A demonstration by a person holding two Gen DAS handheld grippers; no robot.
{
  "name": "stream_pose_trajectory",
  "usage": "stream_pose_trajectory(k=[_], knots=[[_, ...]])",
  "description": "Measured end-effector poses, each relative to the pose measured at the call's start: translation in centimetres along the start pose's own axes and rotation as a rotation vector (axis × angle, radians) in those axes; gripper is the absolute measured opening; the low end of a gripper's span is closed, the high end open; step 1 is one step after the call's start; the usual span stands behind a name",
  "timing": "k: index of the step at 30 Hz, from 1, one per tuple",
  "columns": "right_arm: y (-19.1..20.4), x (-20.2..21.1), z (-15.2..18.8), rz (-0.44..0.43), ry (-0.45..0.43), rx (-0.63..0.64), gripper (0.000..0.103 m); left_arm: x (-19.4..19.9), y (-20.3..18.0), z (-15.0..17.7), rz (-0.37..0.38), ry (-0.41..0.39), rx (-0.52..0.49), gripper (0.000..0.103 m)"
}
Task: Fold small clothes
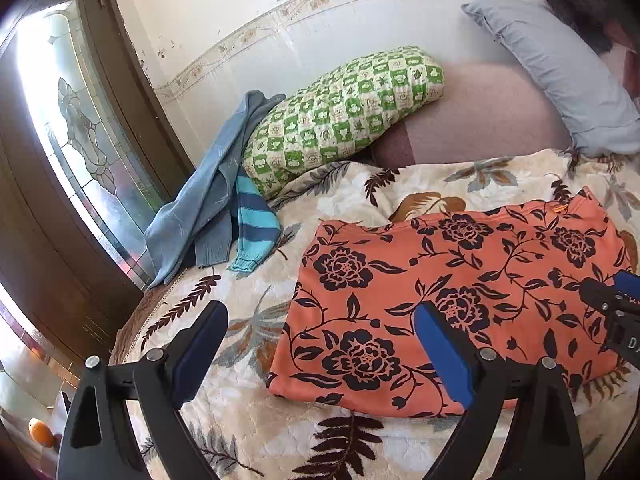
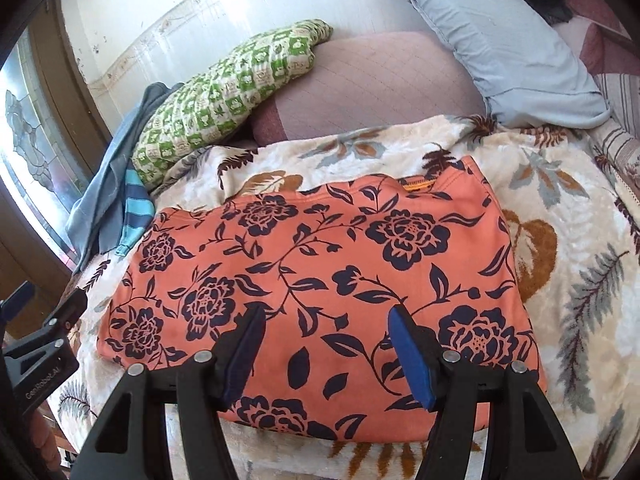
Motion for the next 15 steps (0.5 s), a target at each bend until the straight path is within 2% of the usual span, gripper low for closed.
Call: stream_pose_trajectory(k=[15], knots=[[2.2, 4.0, -0.7, -0.028, -0.122, 0.021, 0.067, 5.3, 3.3, -0.8, 0.013, -0.062, 0.036, 0.094]])
Point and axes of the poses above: each gripper's, at about its wrist camera, not at the fingertips, and x roughly against the way its jaws point, y to its left, z to its underside, the point moved 6 cm from there along -x, roughly the way its jaws point, and after that the axes turned 15 degrees about -z, right-handed, at the moved point
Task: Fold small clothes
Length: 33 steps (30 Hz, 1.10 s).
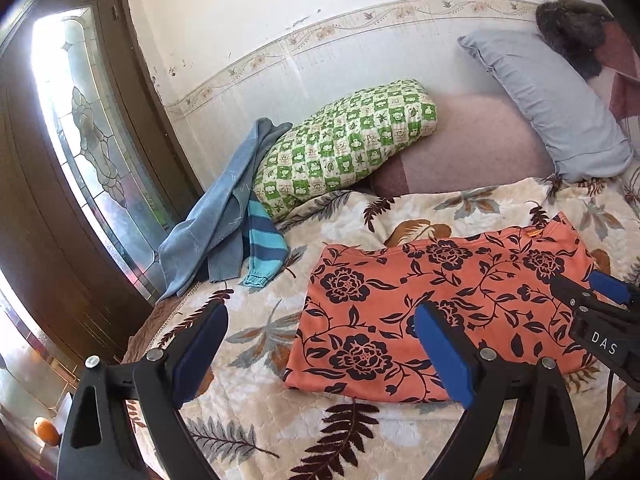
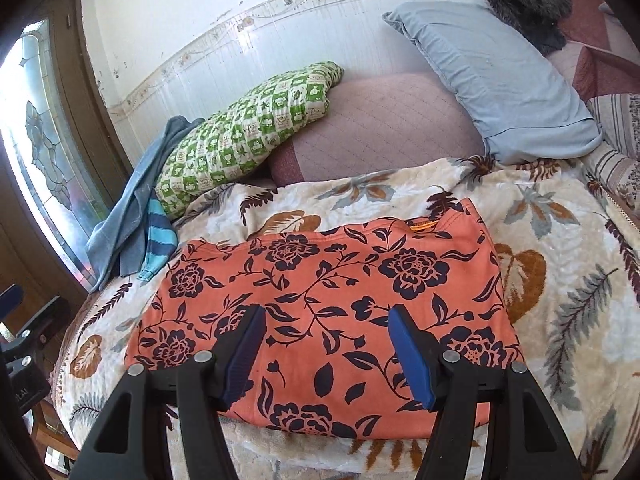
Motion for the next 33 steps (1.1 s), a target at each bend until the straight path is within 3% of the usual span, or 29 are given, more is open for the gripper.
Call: stream_pose_trajectory(k=[17, 33], knots=[[0.1, 5.6, -0.1, -0.021, -0.116, -0.025, 0.067, 4.0, 3.5, -0.2, -0.021, -0.057, 0.023, 0.094], [0.5, 8.7, 0.5, 0.007, -0.161, -0.008, 0.067, 4.5, 5.3, 0.0, -0.024, -0.055, 0.049, 0.094]])
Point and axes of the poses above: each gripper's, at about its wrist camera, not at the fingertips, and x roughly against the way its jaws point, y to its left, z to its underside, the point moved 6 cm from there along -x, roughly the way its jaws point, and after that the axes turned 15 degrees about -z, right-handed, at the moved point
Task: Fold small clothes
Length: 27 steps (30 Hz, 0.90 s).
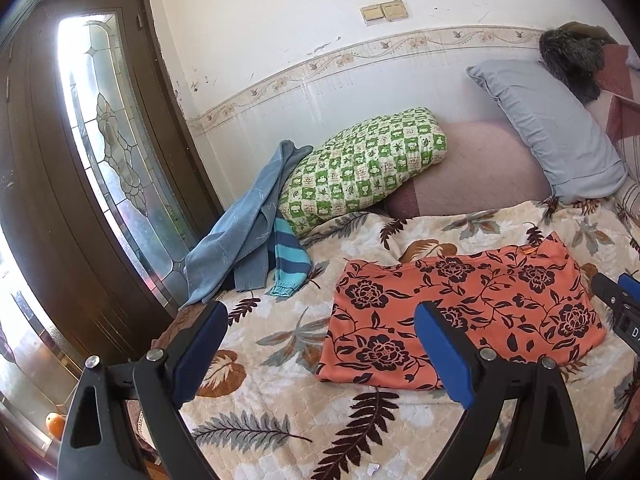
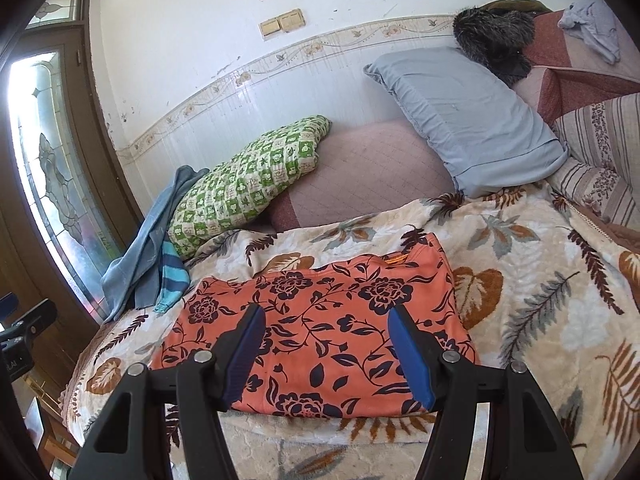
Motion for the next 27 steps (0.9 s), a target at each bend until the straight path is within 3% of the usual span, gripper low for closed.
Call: stream_pose_trajectory(k=[21, 27], knots=[[-1.2, -0.4, 0.7, 0.025, 0.032, -0.015, 0.067, -2.7, -0.6, 1.7, -0.008, 0.063, 0.009, 0.094], [-1.3, -1.1, 1.3, 0.03, 0.064, -0.013, 0.067, -5.3, -1.1, 4.4, 0.036, 0.187, 0.011, 0.094]])
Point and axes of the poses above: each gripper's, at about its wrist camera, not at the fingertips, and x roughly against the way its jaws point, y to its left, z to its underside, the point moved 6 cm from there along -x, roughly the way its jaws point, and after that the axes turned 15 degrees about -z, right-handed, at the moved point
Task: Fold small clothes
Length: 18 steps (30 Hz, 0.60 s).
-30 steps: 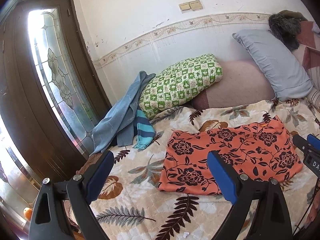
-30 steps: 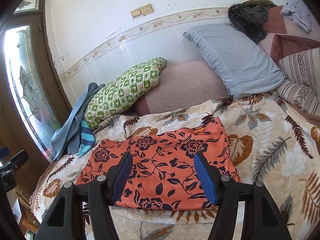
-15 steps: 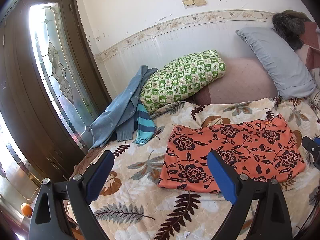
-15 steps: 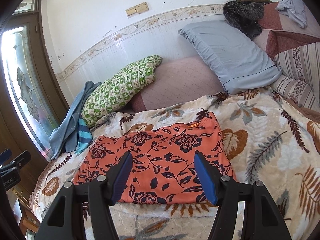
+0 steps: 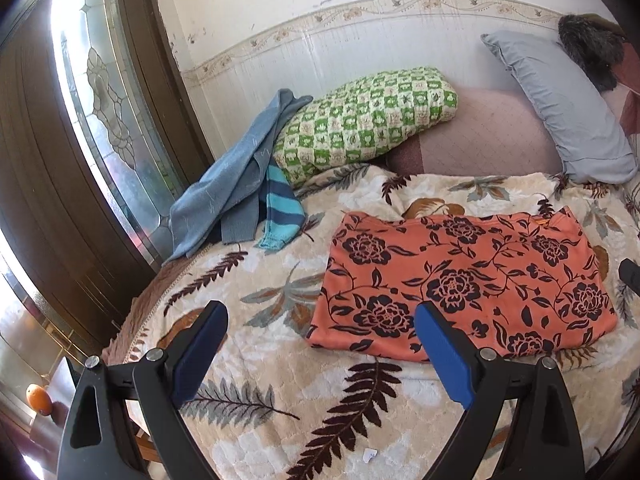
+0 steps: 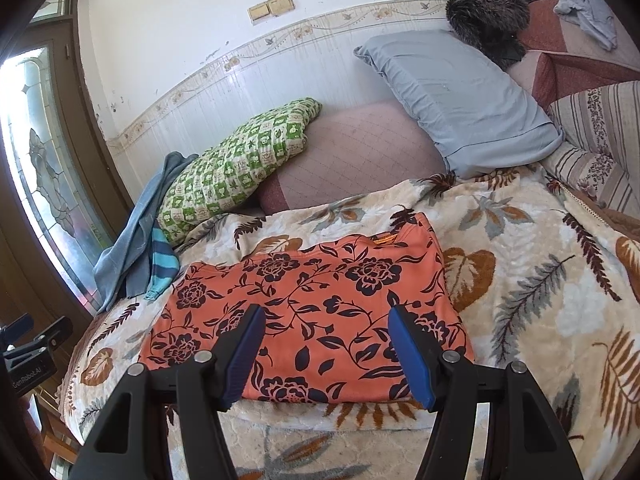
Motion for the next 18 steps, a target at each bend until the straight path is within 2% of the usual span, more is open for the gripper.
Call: stream_pose_trajectory(k=[5, 8, 13, 18], knots=[[0.4, -0.9, 0.7, 0.002, 0.041, 0.019, 0.067, -5.0, 1.5, 3.4, 0.012, 0.194, 0.065, 0.094], [0.6, -1.4, 1.0, 0.005, 0.062, 0.03, 0.067, -7.3, 2.8, 5.2, 0.012, 0.278, 0.111, 0.094], [0.9, -2.7, 1.7, 0.006, 0.11, 0.035, 0.067, -9.6, 3.3, 6.9, 0.051, 0.364, 0.158, 0.094], [1.2, -4.1, 2.4, 0.021, 0.152, 0.052, 0.067, -10.3, 1.9, 7.7, 0.104, 0.399, 0.158, 0.094]])
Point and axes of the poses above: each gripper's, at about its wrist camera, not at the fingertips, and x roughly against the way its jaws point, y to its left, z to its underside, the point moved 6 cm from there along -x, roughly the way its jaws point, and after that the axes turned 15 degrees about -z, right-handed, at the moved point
